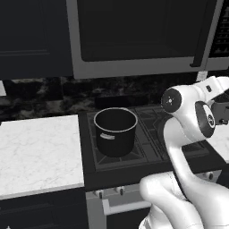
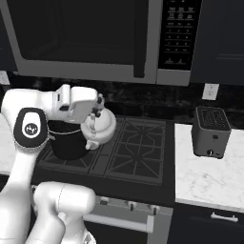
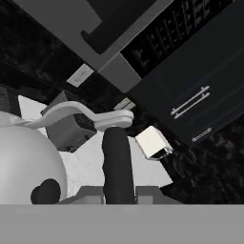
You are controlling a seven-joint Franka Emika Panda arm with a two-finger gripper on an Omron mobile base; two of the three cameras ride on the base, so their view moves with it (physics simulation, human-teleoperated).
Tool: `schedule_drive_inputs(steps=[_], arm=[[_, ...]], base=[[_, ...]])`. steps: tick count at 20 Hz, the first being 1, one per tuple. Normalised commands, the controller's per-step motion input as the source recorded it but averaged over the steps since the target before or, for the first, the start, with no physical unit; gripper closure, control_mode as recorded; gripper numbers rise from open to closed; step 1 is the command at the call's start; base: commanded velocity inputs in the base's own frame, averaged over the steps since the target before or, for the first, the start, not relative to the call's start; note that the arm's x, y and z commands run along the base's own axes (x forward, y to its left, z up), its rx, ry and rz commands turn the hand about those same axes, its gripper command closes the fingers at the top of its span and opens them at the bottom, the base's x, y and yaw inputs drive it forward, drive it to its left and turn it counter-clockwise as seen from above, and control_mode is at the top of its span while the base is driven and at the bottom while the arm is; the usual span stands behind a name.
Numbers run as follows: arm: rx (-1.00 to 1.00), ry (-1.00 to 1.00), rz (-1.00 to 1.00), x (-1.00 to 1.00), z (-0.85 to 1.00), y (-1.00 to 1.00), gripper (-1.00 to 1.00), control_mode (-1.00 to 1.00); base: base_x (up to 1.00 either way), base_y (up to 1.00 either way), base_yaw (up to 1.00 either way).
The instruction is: Pick the kettle from the counter and place it on a stove burner. Then turn the burner on.
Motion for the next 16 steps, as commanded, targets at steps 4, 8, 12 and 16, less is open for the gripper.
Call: schedule_drive_inputs(steps=[4, 8, 12, 16], arm=[[0.1, 0.17, 0.0, 0.44, -0.44, -1.0, 1.0, -1.0], [0.03, 0.29, -0.02, 0.92, -0.3, -0.62, 1.0, -1.0], [0.02, 0.67, 0.0, 1.0, -0.2, 0.0, 1.0, -1.0], [0.27, 0.58, 0.0, 0.97, -0.17, -0.11, 1.0, -1.0]], base=[[0.0, 0.0, 0.0], [0.0, 0.0, 0.0], [0.0, 0.0, 0.0], [0.0, 0.0, 0.0]])
